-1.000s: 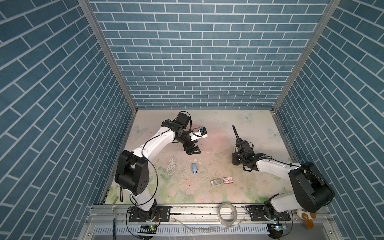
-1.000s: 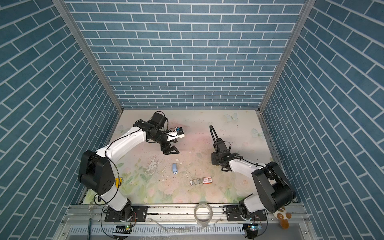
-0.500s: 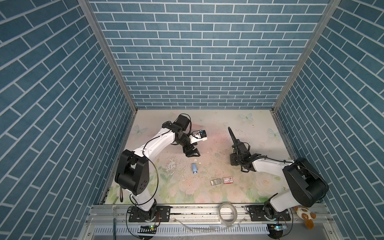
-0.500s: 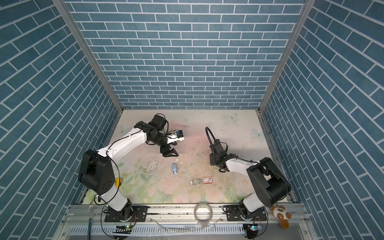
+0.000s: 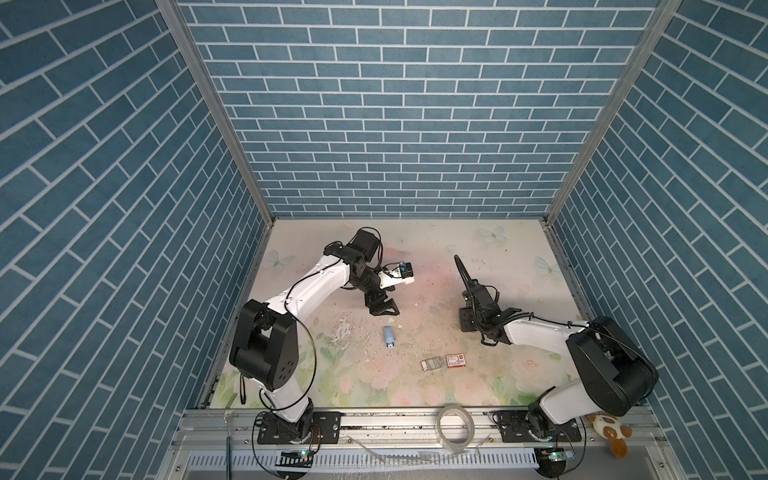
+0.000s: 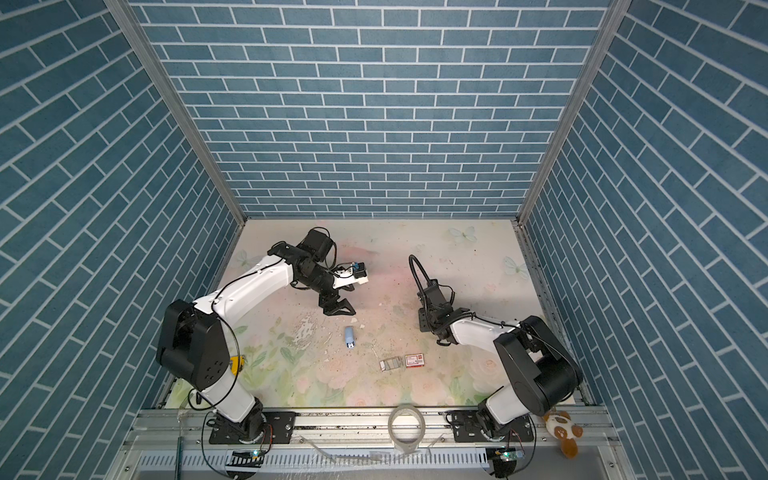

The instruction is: Load the staples into the stapler

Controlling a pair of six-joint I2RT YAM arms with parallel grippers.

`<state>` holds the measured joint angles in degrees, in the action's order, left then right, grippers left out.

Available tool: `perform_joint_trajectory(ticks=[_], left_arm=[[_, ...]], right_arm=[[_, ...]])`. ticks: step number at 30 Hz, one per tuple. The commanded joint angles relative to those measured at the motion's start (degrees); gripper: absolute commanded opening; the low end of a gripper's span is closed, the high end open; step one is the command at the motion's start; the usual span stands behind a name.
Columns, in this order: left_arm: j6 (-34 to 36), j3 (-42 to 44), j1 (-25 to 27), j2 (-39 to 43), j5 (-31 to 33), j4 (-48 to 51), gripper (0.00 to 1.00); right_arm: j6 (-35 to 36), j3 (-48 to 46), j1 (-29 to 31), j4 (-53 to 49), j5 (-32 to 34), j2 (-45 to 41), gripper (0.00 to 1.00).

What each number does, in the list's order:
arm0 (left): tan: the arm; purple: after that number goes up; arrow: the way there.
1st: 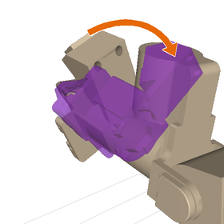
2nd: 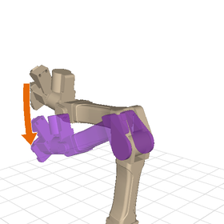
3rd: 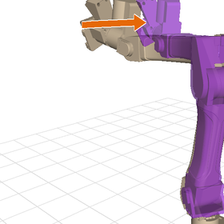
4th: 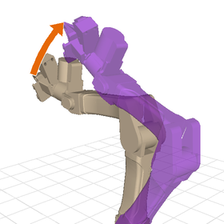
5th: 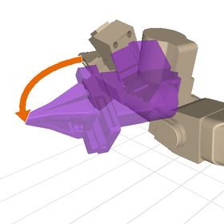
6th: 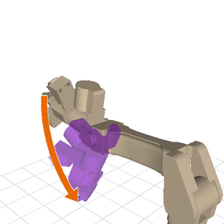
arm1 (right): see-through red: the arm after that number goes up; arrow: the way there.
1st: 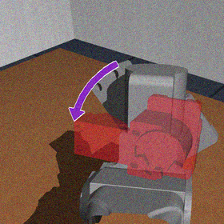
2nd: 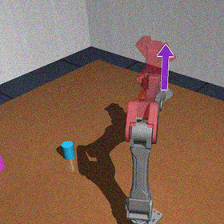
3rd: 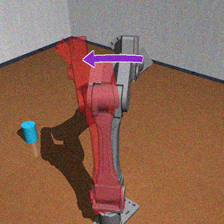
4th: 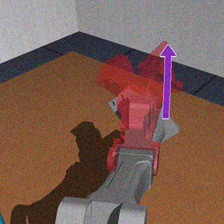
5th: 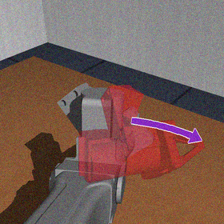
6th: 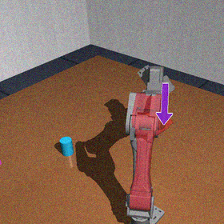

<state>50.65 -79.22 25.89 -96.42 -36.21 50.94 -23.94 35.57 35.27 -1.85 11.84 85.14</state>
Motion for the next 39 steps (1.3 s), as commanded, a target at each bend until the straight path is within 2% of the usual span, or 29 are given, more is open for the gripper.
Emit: perform_joint_trajectory(ticks=[1, 15, 24, 29, 39], left_arm=[[4.4, -2.4, -0.1, -0.7, 0.1, 4.8, 0.87], [16.3, -5.0, 0.4, -3.9, 7.1, 13.7, 0.87], [21.6, -3.9, 2.4, -5.7, 10.6, 15.2, 0.87], [25.1, -3.5, 5.5, -7.3, 12.3, 15.0, 0.86], [35.6, -1.1, 10.8, -9.8, 16.9, 12.2, 0.85]], right_arm=[[1.0, -0.9, 0.3, -2.7, -1.7, -4.4, 0.5], [0.7, 0.7, 0.3, -9.8, -6.1, -9.7, 0.53], [-0.2, 3.9, 0.3, -16.0, -5.1, -9.5, 0.53], [-2.8, 3.0, 0.3, -19.1, -6.9, -15.7, 0.52], [-11.1, -2.7, 0.4, -23.8, -9.0, -35.5, 0.51]])
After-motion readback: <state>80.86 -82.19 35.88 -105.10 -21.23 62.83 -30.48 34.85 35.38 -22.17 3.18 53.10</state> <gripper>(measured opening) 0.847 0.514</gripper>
